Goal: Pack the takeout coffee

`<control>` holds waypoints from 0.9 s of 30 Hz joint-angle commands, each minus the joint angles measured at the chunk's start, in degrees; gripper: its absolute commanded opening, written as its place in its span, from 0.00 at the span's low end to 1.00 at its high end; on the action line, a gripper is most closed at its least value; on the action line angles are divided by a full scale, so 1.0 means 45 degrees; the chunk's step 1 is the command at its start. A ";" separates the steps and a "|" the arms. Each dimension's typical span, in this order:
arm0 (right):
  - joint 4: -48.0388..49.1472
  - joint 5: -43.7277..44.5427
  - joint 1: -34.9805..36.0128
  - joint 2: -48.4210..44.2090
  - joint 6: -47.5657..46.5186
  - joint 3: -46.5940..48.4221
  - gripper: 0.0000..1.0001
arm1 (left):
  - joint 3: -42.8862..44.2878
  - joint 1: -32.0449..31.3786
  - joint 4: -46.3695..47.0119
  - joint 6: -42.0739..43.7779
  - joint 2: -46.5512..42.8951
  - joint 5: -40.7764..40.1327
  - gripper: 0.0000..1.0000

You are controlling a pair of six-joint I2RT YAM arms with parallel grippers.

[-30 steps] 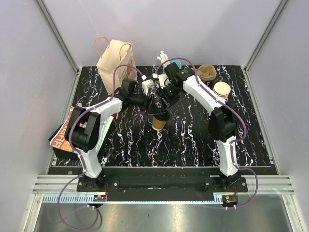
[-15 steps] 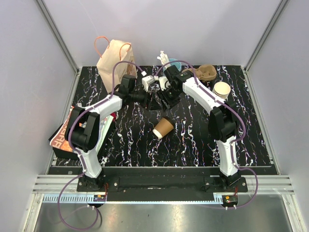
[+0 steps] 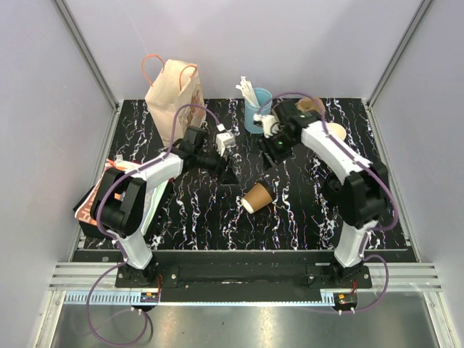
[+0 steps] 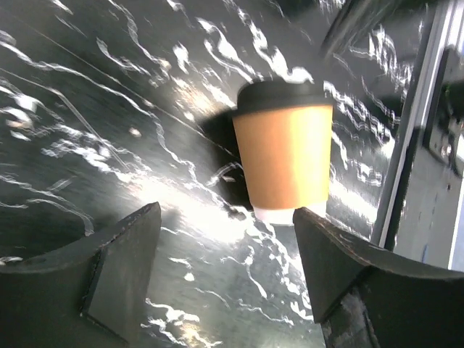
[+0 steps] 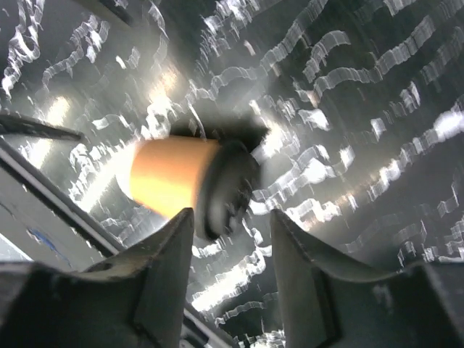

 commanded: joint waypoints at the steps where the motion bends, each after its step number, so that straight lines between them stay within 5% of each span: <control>1: 0.0714 -0.0850 -0.0583 -0.2425 -0.1161 -0.2280 0.56 | -0.0337 -0.0727 -0.0196 0.0855 -0.0613 -0.0488 0.77; 9: 0.1924 -0.1925 -0.0272 -0.3523 -0.0907 -0.5366 0.63 | 0.0776 -0.1783 -0.1055 0.0738 -0.0086 -0.0156 0.77; 16: 0.2923 -0.0288 0.0648 -0.3133 -0.0496 -0.6386 0.63 | 0.1225 -0.2408 -0.1698 0.0912 0.0246 -0.0389 0.78; 27: 0.3216 -0.0070 0.0648 -0.2879 -0.0282 -0.6523 0.33 | 0.0972 -0.2604 -0.1817 0.0991 0.0520 -0.0644 0.78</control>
